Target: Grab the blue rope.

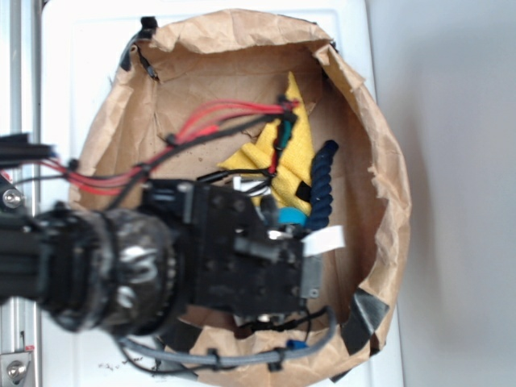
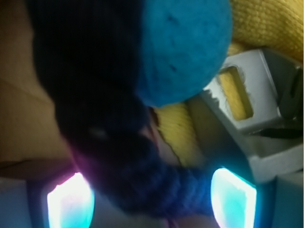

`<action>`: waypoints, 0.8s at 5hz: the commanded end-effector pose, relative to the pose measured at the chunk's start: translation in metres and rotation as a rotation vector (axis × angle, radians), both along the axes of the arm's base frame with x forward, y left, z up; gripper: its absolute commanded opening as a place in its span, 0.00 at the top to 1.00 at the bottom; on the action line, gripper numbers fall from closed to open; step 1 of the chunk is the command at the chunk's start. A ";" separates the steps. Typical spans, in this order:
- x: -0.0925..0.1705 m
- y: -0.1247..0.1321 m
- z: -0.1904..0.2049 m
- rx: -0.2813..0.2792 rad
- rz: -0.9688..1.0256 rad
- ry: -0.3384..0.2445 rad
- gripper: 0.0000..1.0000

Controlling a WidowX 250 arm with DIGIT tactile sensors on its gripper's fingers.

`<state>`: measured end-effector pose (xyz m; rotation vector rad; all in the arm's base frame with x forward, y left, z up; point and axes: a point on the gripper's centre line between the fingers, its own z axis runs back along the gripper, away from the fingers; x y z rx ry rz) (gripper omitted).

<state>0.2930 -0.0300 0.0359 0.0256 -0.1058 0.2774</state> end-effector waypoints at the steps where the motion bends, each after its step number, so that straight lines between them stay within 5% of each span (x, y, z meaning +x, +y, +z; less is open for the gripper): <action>1: 0.018 0.006 0.011 0.028 -0.024 -0.060 1.00; 4: -0.006 0.028 0.049 -0.004 -0.002 -0.041 1.00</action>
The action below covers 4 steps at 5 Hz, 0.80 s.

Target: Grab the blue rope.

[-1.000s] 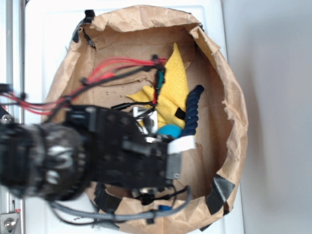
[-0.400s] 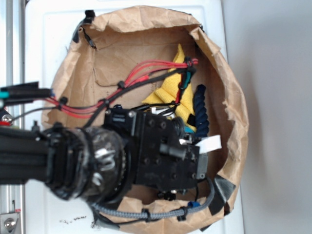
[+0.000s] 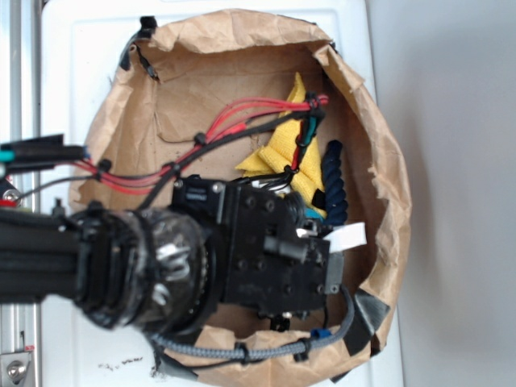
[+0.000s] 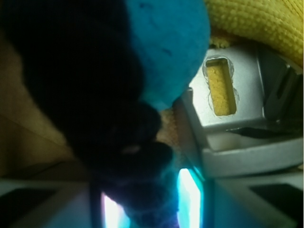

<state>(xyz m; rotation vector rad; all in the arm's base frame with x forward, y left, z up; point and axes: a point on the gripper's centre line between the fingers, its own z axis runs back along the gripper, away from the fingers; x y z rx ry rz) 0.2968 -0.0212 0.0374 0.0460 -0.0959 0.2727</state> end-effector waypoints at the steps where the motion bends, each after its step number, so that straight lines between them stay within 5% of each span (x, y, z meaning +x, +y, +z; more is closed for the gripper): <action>1: -0.026 0.042 0.080 -0.061 0.048 0.006 1.00; 2: -0.030 0.054 0.108 -0.003 0.150 0.057 1.00; 3: -0.044 0.064 0.155 -0.050 0.208 0.087 1.00; 4: -0.048 0.056 0.177 -0.024 0.240 0.068 1.00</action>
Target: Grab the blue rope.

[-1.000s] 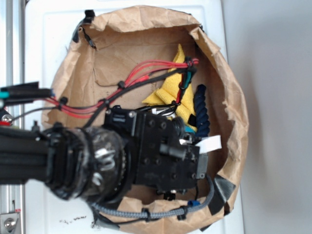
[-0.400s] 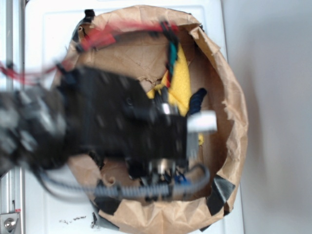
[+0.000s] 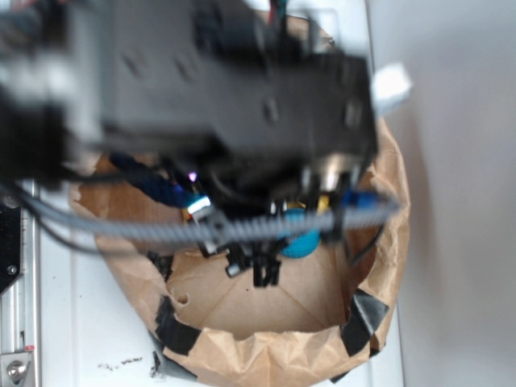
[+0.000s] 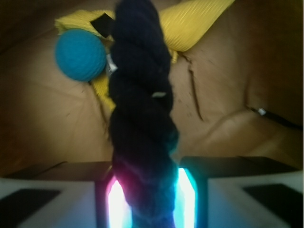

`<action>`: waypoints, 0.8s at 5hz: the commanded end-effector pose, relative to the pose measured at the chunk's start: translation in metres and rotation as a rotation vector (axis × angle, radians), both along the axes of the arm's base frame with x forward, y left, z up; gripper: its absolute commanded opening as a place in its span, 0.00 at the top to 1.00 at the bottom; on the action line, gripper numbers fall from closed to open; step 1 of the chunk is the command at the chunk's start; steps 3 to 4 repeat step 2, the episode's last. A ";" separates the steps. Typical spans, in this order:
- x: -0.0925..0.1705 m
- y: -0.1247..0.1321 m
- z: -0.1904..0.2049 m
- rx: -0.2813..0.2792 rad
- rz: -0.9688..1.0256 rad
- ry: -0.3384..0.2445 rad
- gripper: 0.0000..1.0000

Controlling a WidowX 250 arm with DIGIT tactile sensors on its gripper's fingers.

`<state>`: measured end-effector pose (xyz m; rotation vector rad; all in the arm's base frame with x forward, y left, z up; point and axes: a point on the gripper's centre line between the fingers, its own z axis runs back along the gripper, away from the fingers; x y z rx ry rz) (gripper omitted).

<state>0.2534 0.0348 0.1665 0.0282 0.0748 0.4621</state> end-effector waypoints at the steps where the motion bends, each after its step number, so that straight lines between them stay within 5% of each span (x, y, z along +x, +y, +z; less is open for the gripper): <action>1: -0.009 -0.024 0.042 0.172 0.021 -0.183 1.00; 2: -0.013 -0.038 0.033 0.279 -0.081 -0.210 0.09; 4: -0.013 -0.038 0.033 0.279 -0.081 -0.210 0.09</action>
